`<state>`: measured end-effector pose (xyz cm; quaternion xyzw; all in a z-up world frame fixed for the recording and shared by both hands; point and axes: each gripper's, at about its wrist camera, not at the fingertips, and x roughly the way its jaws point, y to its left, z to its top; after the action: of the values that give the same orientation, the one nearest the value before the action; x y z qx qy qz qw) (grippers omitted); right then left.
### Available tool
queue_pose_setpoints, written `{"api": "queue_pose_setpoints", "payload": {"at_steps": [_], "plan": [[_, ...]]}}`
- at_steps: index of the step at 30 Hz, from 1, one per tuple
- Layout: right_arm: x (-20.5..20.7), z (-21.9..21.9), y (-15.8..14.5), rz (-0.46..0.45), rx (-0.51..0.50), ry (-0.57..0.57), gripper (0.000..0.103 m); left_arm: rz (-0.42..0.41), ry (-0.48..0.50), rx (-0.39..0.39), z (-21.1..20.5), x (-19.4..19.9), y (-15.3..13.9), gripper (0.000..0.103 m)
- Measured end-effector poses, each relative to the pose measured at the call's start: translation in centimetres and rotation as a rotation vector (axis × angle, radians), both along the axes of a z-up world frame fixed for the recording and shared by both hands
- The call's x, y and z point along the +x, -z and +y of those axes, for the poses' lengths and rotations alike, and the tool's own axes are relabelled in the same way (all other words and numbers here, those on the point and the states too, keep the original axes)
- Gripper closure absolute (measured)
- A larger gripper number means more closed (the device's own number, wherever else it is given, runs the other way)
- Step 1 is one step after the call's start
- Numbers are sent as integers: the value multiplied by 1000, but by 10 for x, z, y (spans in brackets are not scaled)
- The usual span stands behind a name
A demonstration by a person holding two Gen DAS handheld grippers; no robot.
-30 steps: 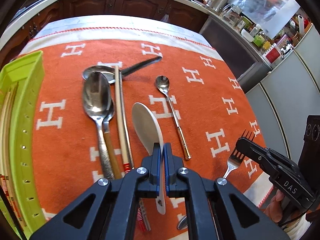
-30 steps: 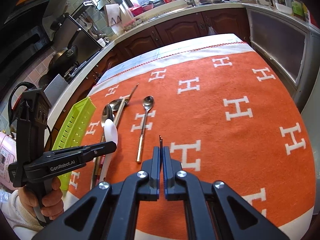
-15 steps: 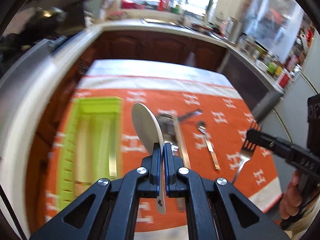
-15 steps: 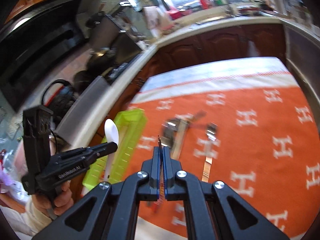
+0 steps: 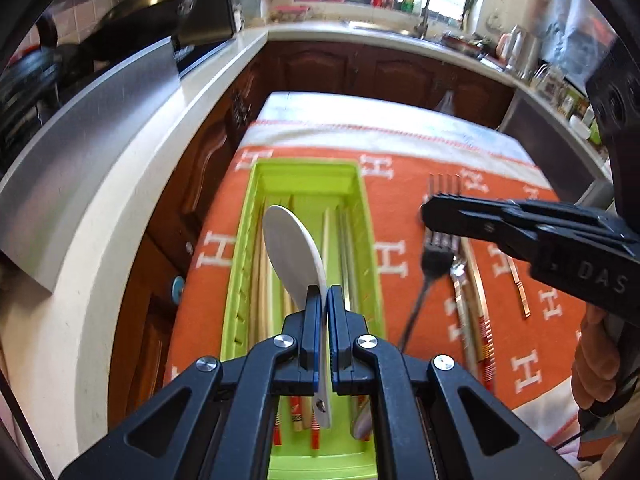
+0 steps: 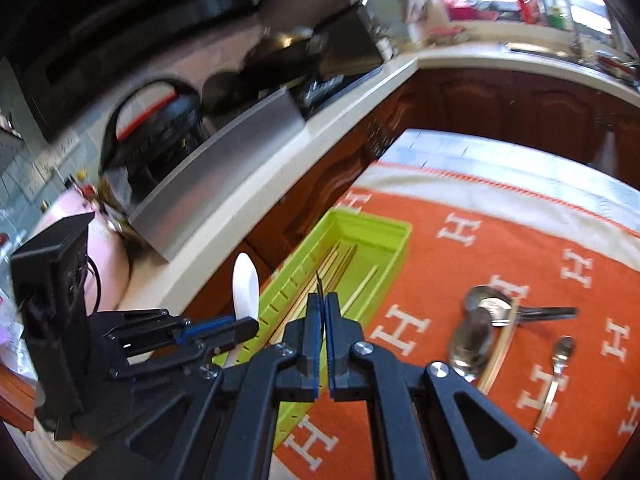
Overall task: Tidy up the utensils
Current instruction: 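Carry the white spoon and fork into the green tray and open both tools, then move both tools back over the remaining spoons and chopsticks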
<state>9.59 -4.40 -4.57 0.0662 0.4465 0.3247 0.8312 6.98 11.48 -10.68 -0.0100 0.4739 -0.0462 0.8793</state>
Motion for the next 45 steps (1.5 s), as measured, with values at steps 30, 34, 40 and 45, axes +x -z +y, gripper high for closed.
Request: {"api": "queue_pose_setpoints", "payload": {"at_steps": [30,34,40,45], "plan": [[7,-16,36,140,-62,92,93,1,-85,-49,1,11,-5,63],[-7,-35,31,134,-53,124,93,-6,-54,-57,-14,9,-7,63],[-28,-63,25,112,-82,188,93,-7,22,-64,-42,6,-11,63],[-45,-95,21,100,-70,260,93,-16,96,-74,-69,4,-16,63]]}}
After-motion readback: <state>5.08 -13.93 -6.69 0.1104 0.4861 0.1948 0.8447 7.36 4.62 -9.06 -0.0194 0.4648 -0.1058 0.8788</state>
